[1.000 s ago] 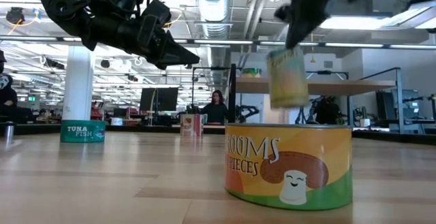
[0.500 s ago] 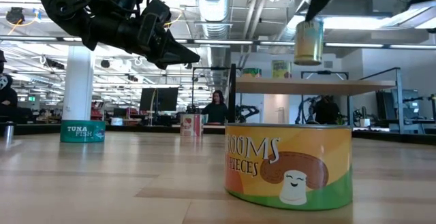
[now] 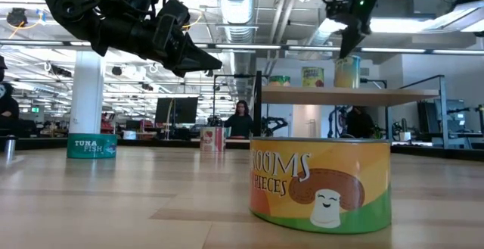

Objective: Pick and place cans onto a shelf
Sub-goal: Put the canned carrots on the shelf

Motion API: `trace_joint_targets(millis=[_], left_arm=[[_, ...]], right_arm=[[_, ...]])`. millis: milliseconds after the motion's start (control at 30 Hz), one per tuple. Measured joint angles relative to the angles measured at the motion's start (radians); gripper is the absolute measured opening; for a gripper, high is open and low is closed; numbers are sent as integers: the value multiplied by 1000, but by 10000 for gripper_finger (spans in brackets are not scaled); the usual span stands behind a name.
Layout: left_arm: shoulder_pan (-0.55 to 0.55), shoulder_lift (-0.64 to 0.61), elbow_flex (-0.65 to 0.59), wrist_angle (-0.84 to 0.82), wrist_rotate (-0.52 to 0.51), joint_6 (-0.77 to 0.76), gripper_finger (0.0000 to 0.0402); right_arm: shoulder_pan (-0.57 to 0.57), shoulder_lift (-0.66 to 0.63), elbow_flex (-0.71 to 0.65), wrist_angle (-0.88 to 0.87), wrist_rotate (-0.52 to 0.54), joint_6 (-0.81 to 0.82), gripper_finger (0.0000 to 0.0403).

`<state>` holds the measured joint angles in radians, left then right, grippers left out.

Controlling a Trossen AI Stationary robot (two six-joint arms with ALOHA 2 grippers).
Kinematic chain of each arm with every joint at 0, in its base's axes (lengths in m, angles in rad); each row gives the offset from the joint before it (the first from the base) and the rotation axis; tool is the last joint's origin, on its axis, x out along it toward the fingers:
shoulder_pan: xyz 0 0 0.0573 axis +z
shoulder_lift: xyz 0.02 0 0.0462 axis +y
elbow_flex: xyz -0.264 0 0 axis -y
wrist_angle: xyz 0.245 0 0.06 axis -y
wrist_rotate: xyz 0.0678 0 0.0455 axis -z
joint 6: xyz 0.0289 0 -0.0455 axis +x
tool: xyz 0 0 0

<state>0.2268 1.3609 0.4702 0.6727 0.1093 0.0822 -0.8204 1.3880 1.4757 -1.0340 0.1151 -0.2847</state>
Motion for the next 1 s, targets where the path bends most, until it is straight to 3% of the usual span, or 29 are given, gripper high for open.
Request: trace_joint_targets(millis=[500, 767, 1000], left_arm=[[0, 0, 0, 0, 0, -8, 0], [0, 0, 0, 0, 0, -8, 0], [0, 0, 0, 0, 0, -3, 0]], right_arm=[[-33, 40, 0, 24, -11, -38, 21], [-33, 40, 0, 47, 5, -26, 66], [2, 17, 0, 71, 95, -44, 105]])
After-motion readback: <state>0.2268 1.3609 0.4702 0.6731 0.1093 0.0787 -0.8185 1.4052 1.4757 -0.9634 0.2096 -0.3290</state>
